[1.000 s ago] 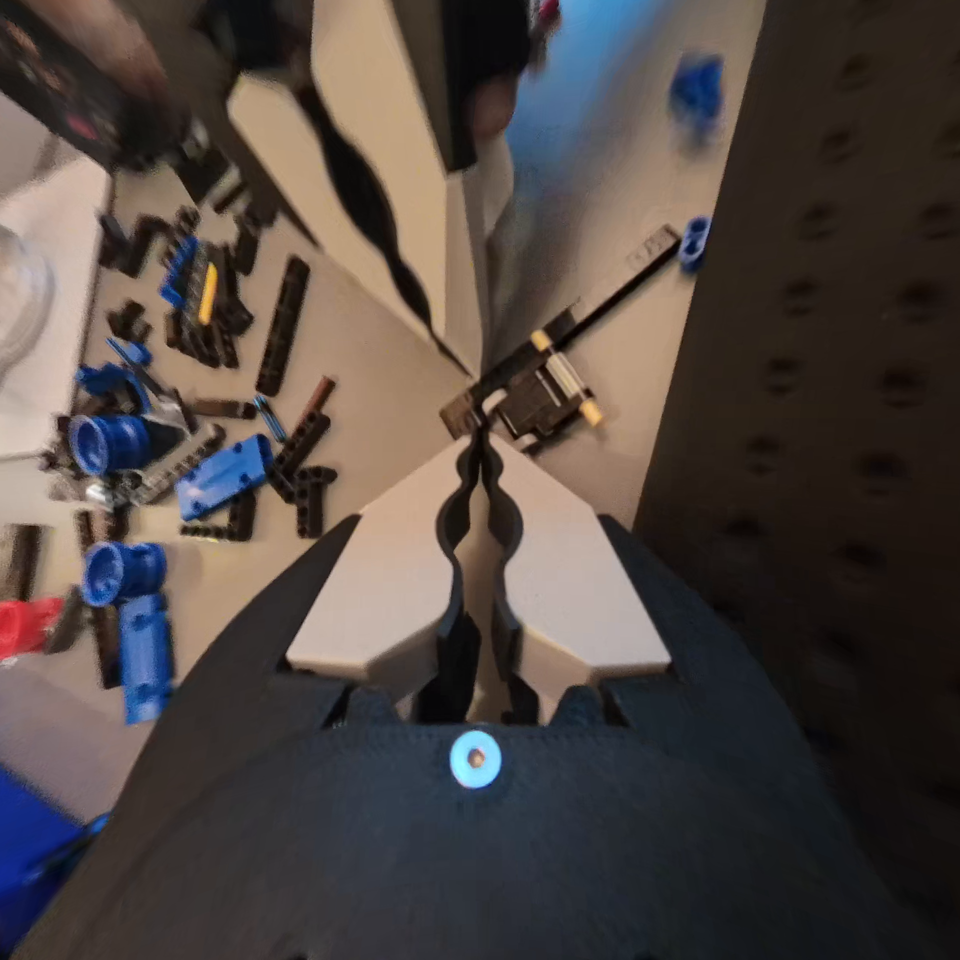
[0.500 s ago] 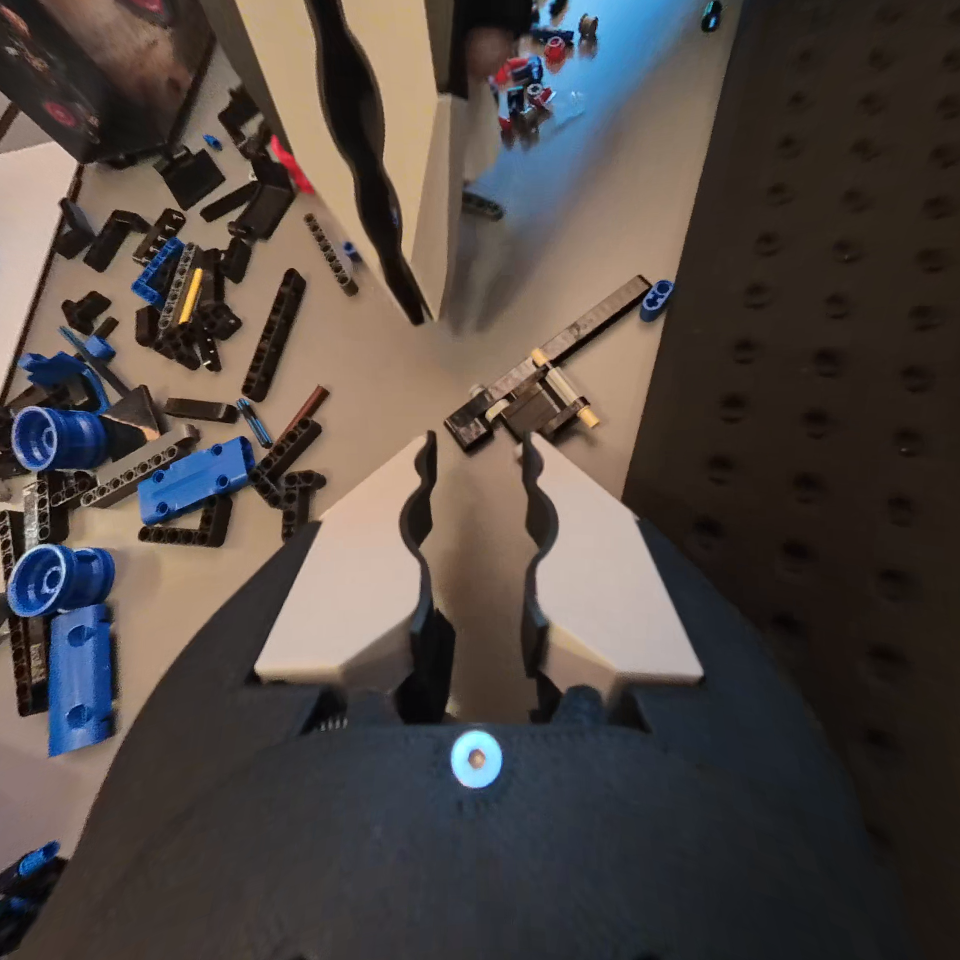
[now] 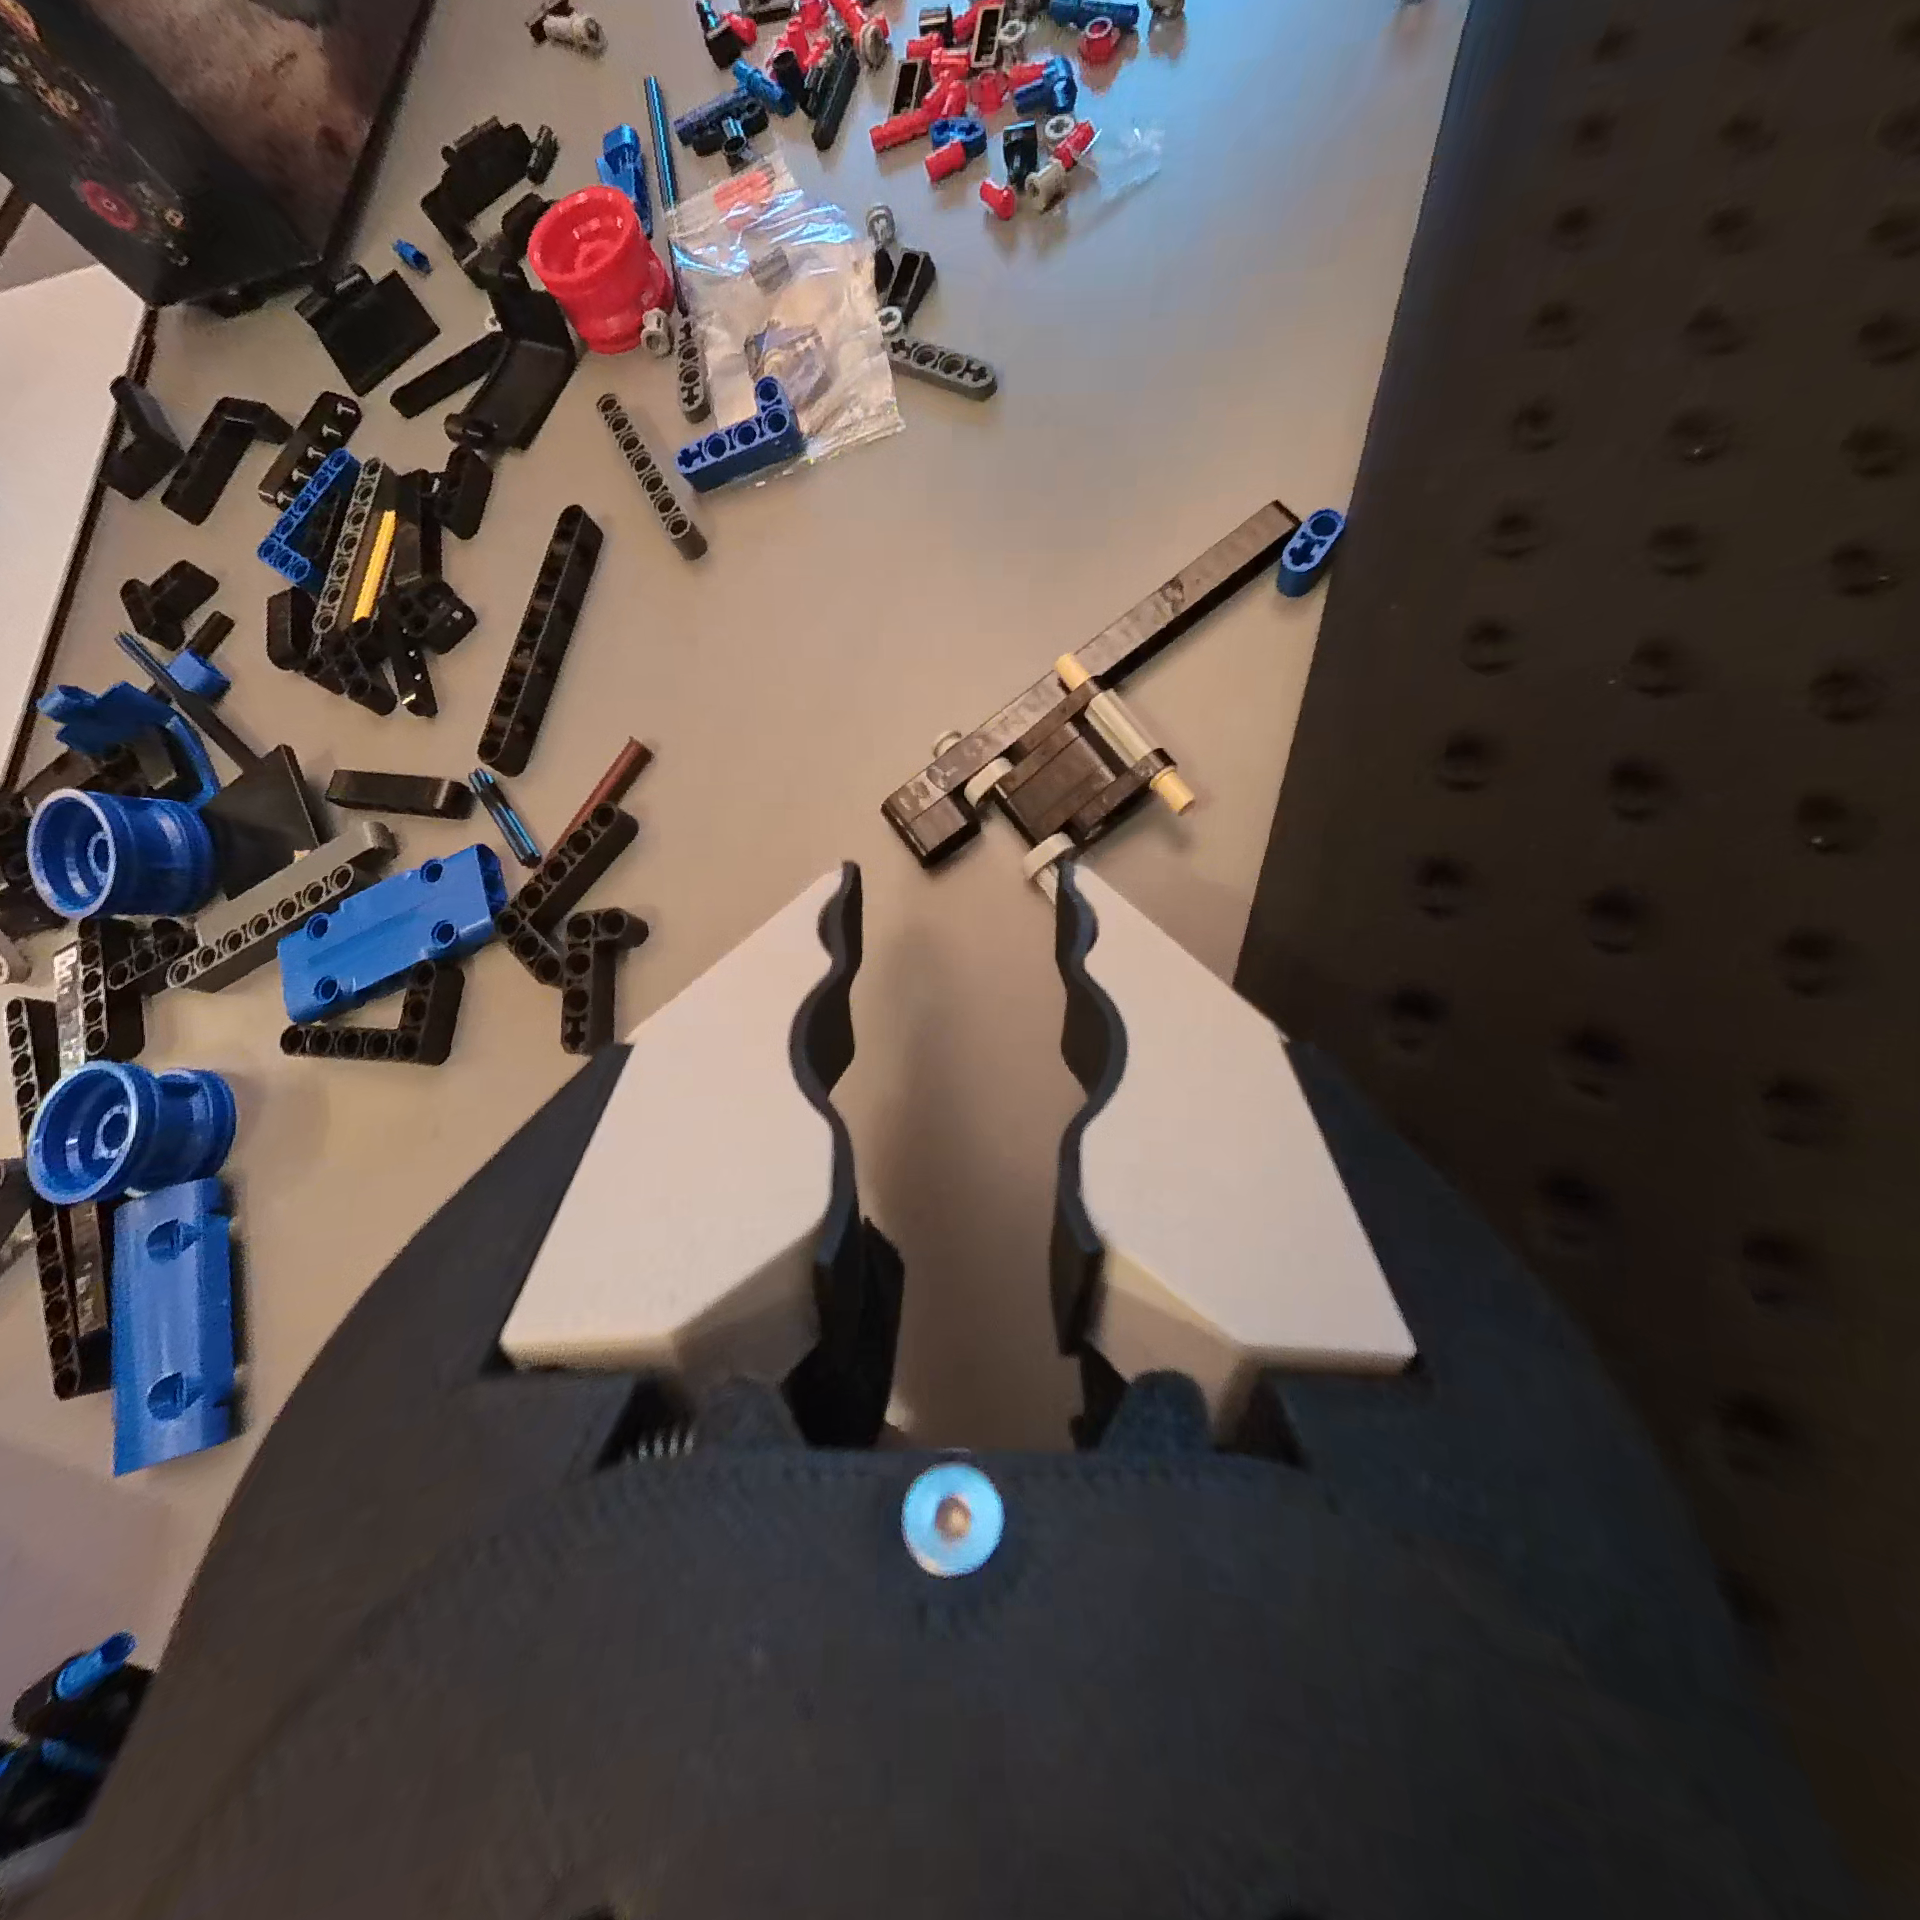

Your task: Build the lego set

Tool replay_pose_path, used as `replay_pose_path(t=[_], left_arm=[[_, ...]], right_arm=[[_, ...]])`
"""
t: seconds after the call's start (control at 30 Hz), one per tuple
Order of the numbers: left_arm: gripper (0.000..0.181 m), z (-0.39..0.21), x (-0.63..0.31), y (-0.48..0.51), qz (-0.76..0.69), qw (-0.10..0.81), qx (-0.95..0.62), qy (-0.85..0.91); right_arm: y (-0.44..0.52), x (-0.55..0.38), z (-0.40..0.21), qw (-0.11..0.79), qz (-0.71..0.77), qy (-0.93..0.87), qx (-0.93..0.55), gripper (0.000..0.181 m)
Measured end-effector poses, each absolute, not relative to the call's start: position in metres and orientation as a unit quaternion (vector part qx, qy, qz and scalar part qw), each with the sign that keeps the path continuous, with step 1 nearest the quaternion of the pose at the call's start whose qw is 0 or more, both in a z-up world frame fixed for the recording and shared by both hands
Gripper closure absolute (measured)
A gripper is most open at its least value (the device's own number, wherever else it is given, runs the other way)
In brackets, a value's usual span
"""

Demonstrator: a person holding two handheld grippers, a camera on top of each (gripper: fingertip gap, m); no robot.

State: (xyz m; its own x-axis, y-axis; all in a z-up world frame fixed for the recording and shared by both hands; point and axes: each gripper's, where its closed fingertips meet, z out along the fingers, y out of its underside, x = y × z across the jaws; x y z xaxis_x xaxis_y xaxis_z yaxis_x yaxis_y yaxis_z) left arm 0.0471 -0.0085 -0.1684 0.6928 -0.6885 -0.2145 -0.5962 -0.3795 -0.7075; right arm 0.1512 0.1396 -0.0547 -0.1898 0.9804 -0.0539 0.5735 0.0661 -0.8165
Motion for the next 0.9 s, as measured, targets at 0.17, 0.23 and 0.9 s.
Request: replay_pose_path(t=[0.17,0.23,0.9], left_arm=[[0.146,-0.168,0.05,-0.011,-0.054,0.398,-0.827,0.393],[0.146,-0.168,0.052,-0.012,-0.057,0.394,-0.829,0.393],[0.158,-0.177,0.05,-0.01,-0.049,0.348,-0.845,0.404]], right_arm=[[0.149,0.187,-0.036,0.334,0.36,-0.633,-0.599,0.164],[0.137,0.192,-0.047,0.325,0.358,-0.636,-0.602,0.163],[0.005,0.096,-0.178,0.138,0.335,-0.77,-0.525,0.169]])
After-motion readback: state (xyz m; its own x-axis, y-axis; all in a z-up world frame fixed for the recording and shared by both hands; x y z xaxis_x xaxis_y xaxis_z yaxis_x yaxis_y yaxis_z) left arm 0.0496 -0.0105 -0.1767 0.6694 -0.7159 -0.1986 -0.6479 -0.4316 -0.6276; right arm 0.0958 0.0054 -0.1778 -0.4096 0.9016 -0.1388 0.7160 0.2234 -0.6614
